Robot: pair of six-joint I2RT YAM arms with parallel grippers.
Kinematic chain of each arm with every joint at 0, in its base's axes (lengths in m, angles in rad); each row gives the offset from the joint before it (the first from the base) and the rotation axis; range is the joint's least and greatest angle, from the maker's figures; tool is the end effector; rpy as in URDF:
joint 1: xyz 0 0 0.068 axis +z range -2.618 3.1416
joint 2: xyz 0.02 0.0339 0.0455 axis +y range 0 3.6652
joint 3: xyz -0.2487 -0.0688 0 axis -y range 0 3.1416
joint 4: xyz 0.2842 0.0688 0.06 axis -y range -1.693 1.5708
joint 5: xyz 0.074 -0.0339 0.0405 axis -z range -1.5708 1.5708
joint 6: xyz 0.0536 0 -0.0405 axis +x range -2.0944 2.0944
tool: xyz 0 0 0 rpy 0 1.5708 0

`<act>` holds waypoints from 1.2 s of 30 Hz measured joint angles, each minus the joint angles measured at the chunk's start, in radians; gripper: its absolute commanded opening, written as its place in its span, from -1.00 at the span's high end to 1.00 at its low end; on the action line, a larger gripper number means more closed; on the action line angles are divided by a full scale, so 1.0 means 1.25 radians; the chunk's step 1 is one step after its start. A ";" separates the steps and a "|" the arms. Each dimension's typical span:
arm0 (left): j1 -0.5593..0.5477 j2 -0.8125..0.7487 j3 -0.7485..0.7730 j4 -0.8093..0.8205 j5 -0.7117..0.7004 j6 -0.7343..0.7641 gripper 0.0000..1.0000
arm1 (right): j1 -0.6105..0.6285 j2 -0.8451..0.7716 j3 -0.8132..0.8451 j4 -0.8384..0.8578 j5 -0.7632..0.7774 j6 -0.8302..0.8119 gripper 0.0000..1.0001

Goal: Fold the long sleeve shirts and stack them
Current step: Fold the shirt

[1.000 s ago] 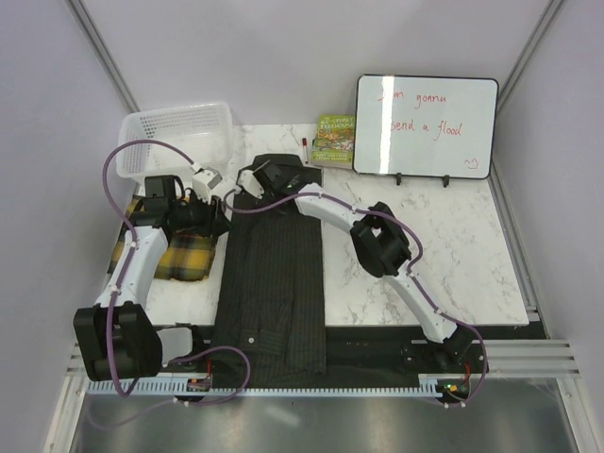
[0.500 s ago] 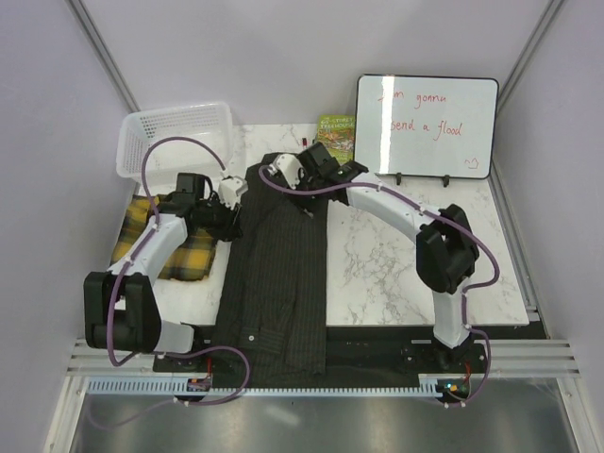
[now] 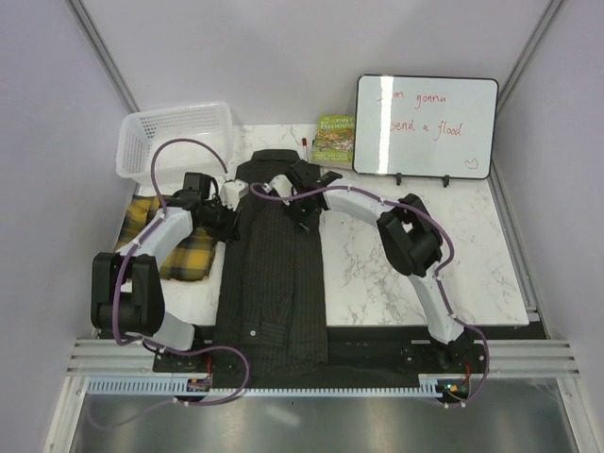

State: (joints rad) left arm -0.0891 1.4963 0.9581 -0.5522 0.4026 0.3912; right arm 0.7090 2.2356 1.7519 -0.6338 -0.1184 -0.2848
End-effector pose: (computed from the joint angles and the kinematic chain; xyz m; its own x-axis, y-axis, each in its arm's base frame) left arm 0.3301 -0.0506 0.1580 -0.7166 0.4162 -0.5597 0.5792 0.8022 -0.1450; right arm 0.3819 0.3360 0.1158 -0.4622 -0.7640 -0.4501 -0.8499 0.5266 -0.0211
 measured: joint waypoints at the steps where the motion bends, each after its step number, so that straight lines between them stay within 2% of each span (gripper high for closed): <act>1: 0.000 0.000 0.001 0.000 -0.004 -0.003 0.38 | 0.001 0.021 0.034 -0.004 0.001 -0.002 0.28; 8: 0.007 0.005 0.017 0.000 -0.016 -0.007 0.37 | 0.021 0.117 0.190 -0.006 0.028 -0.009 0.32; 16: 0.031 0.081 0.082 -0.004 -0.027 -0.015 0.34 | -0.002 0.105 0.161 0.021 0.029 0.005 0.36; 28: 0.011 0.312 0.272 -0.007 -0.026 -0.078 0.35 | -0.056 0.134 0.203 0.046 0.056 0.005 0.36; 36: -0.008 0.445 0.411 -0.030 -0.051 -0.097 0.40 | -0.076 0.136 0.201 0.071 0.057 0.029 0.21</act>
State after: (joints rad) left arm -0.0990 2.0525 1.4715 -0.5892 0.3393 0.2699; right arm 0.6136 2.4054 2.0033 -0.5453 -0.0467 -0.2481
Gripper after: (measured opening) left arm 0.313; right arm 0.356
